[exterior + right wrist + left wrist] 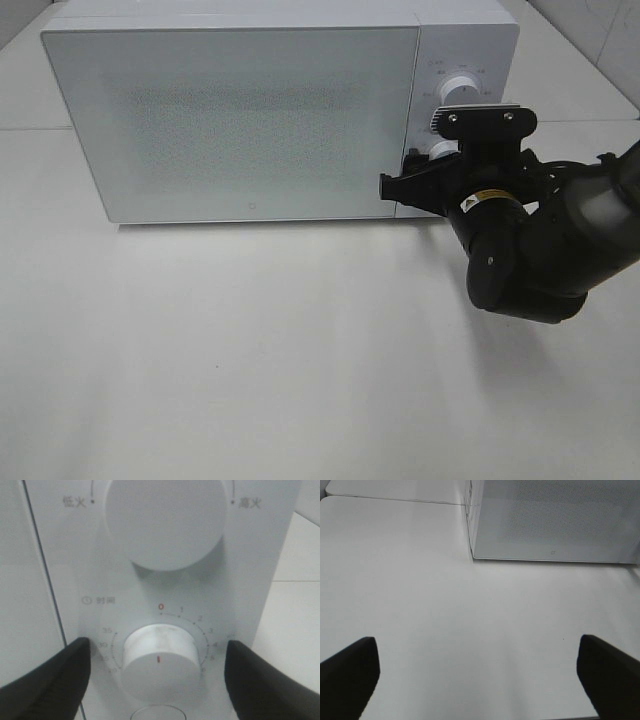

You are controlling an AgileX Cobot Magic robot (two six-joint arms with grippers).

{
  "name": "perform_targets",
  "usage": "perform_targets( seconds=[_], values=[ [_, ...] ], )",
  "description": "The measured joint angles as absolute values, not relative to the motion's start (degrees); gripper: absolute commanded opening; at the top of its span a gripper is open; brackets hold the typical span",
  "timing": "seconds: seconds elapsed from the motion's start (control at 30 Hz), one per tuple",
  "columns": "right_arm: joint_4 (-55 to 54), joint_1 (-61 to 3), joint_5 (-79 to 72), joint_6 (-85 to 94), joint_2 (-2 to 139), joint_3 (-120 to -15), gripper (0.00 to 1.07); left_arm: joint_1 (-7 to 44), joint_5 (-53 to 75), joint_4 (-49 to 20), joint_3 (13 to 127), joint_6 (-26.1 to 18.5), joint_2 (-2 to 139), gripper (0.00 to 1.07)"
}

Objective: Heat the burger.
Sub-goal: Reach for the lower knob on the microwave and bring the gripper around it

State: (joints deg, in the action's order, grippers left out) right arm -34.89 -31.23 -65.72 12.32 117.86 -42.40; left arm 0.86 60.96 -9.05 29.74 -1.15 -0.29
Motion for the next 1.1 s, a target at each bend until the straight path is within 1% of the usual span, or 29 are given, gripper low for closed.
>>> perform_targets(
  seconds=[0.03, 0.07, 0.1, 0.13, 0.17, 0.2, 0.23, 0.27, 0.3, 0.33, 0.37, 0.9, 1.0, 1.07, 1.1],
  values=[
    [-34.9, -31.2, -65.7, 12.3, 117.9, -42.4, 0.67, 0.9, 61.0, -9.1, 29.7, -1.1, -0.3, 1.0],
    [-34.9, -31.2, -65.7, 12.3, 117.9, -42.4, 0.62, 0.9, 61.0, -9.1, 29.7, -1.1, -0.3, 1.0],
    [-34.9, -31.2, -65.7, 12.3, 117.9, -42.4, 0.52, 0.9, 61.0, -9.1, 29.7, -1.1, -0.3, 1.0],
    [-34.9, -31.2, -65.7, 12.3, 117.9, -42.4, 0.52, 0.9, 61.0, -9.1, 29.7, -1.1, -0.3, 1.0],
    [-34.9, -31.2, -65.7, 12.3, 117.9, -42.4, 0.47, 0.9, 61.0, -9.1, 29.7, -1.1, -0.3, 1.0],
    [-35.0, -31.2, -65.7, 12.3, 117.9, -42.4, 0.32, 0.9, 61.0, -9.1, 29.7, -1.1, -0.3, 1.0],
    [-35.0, -31.2, -65.7, 12.3, 117.9, -42.4, 0.32, 0.9, 61.0, -9.1, 29.7, -1.1, -0.3, 1.0],
    [-34.7, -31.2, -65.7, 12.3, 117.9, -42.4, 0.18, 0.9, 61.0, -9.1, 29.7, -1.1, -0.3, 1.0],
    [-34.4, -31.1, -65.7, 12.3, 117.9, -42.4, 0.11, 0.9, 61.0, -9.1, 29.7, -1.1, -0.3, 1.0],
    [-34.4, -31.1, -65.7, 12.3, 117.9, -42.4, 0.11, 0.9, 61.0, -9.1, 29.7, -1.1, -0.3, 1.0],
    [-34.0, -31.1, -65.7, 12.3, 117.9, -42.4, 0.01, 0.9, 61.0, -9.1, 29.7, -1.1, -0.3, 1.0],
    [-33.2, -30.8, -65.9, 10.1, 117.9, -42.2, 0.0, 0.9, 61.0, -9.1, 29.7, -1.1, -0.3, 1.0],
    [-33.1, -30.8, -65.9, 7.1, 117.9, -42.2, 0.0, 0.9, 61.0, -9.1, 29.7, -1.1, -0.3, 1.0],
    [-32.7, -30.8, -66.2, 0.5, 117.9, -42.1, 0.0, 0.9, 61.0, -9.1, 29.7, -1.1, -0.3, 1.0],
    [-32.7, -30.8, -66.2, 0.5, 117.9, -42.1, 0.0, 0.9, 61.0, -9.1, 29.7, -1.1, -0.3, 1.0]
  ],
)
